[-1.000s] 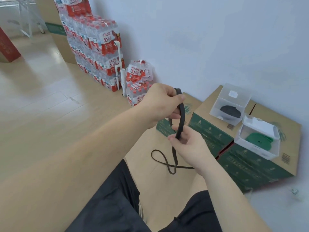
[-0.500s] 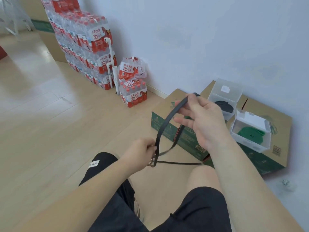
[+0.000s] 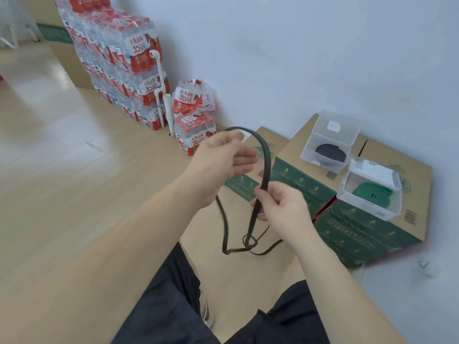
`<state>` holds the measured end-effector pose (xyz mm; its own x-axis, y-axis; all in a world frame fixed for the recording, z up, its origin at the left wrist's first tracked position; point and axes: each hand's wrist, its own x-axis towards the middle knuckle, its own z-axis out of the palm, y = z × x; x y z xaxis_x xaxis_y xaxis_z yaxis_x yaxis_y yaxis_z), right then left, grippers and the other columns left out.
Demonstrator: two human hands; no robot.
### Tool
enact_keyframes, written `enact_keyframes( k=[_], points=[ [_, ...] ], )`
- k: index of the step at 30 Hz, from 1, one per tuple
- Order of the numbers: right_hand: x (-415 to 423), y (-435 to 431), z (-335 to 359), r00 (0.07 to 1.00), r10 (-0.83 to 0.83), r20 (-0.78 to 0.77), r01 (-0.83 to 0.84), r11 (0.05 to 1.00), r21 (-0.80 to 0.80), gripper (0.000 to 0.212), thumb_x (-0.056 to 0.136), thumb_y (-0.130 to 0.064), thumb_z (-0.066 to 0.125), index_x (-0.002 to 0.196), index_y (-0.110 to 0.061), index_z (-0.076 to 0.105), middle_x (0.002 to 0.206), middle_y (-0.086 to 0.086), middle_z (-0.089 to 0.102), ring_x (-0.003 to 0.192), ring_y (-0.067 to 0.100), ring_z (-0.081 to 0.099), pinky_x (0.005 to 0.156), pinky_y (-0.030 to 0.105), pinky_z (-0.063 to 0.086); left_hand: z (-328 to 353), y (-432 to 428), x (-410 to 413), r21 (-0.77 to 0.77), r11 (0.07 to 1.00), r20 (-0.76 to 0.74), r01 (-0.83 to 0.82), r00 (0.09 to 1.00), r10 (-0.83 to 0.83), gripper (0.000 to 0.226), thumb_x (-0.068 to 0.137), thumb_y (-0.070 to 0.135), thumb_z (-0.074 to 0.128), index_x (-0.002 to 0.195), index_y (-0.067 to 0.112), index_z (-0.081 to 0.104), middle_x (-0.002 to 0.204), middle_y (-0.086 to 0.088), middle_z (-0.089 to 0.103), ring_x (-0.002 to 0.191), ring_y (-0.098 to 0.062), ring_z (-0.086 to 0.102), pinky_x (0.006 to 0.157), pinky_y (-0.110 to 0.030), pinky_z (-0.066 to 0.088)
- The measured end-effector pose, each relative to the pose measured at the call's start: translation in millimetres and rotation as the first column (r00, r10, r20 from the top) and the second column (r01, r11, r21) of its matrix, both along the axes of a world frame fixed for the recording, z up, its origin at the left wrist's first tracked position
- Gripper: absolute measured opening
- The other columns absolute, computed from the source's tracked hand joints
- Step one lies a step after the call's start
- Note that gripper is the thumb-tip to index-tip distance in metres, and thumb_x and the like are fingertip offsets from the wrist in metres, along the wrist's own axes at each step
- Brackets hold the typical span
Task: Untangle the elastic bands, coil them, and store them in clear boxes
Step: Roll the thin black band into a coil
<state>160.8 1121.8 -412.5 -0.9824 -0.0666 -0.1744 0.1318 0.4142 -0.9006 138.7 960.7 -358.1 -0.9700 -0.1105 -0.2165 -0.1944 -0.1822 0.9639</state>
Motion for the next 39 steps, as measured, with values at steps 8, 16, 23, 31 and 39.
enact_keyframes(
  k=[8,16,23,31,39],
  points=[
    [-27,-2,83,0.983,-0.156,0.093,0.182,0.851,-0.493,0.019,0.108,-0.017,0.055,0.096,-0.006,0.067,0.073,0.007,0.076,0.061,0.019,0.072,0.055,0.029,0.060,-106,11,65,-0.517,0.773,0.171,0.367,0.930,-0.326,0.041,0.098,0.024,0.067,0.137,0.035,0.056,0.136,0.013,0.058,0.126,-0.004,0.056,0.107,-0.030,0.049],
    [-35,7,93,0.976,-0.203,0.075,0.213,0.841,-0.497,0.020,0.107,-0.019,0.058,0.095,-0.006,0.067,0.087,0.014,0.079,0.066,0.024,0.077,0.059,0.034,0.064,-90,20,51,-0.427,0.750,0.150,0.505,0.857,-0.492,0.032,0.099,0.019,0.063,0.128,0.034,0.065,0.120,0.013,0.070,0.104,-0.007,0.071,0.096,-0.034,0.059],
    [-27,15,88,0.978,-0.200,-0.049,0.173,0.927,-0.333,0.020,0.107,-0.019,0.058,0.098,-0.004,0.067,0.085,0.013,0.079,0.071,0.026,0.079,0.064,0.040,0.066,-76,36,33,-0.698,0.681,0.074,0.221,0.968,-0.238,0.036,0.091,0.049,0.071,0.120,0.036,0.055,0.098,0.015,0.064,0.087,-0.009,0.067,0.070,-0.026,0.052],
    [-27,33,81,0.987,-0.148,-0.062,0.119,0.934,-0.338,0.033,0.111,-0.035,0.046,0.119,-0.014,0.070,0.101,0.005,0.080,0.094,0.017,0.078,0.083,0.037,0.064,-35,35,16,-0.804,0.569,-0.060,0.171,0.929,-0.365,0.017,0.103,0.033,0.056,0.094,0.020,0.063,0.078,0.006,0.067,0.073,-0.011,0.065,0.065,-0.032,0.052],
    [11,22,10,0.984,0.176,0.032,-0.178,0.980,0.086,0.032,0.100,-0.012,0.058,0.122,-0.033,0.070,0.112,-0.017,0.074,0.106,-0.005,0.066,0.087,0.012,0.047,60,31,-12,-0.606,0.769,-0.047,0.206,0.955,-0.293,0.024,0.099,0.023,0.053,0.087,0.003,0.060,0.070,-0.010,0.062,0.051,-0.019,0.058,0.050,-0.029,0.055]
  ],
)
